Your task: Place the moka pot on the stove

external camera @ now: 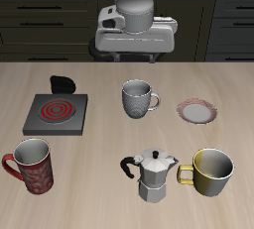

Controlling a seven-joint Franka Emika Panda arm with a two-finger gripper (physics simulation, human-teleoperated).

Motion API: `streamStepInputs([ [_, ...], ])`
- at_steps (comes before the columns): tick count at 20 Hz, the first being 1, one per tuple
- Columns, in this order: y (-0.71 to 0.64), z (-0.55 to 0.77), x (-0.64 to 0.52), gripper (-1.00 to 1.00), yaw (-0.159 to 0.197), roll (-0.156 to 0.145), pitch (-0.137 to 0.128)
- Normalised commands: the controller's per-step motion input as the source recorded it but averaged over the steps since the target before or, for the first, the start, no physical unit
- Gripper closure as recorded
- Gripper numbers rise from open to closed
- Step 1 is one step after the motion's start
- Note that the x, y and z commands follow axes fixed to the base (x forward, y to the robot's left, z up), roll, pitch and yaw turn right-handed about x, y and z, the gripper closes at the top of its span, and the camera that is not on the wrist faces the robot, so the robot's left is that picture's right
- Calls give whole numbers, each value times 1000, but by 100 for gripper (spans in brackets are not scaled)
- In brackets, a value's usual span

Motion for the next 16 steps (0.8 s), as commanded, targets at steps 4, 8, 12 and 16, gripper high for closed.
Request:
streamStepInputs([
  [4, 213, -1, 381, -100, -25, -5, 12],
  [8, 258, 50, 390, -100, 87, 53, -72],
  [12, 46, -144, 459, -100, -54, -28, 49],
  [16, 47, -119, 412, -100, -11, 5, 24],
])
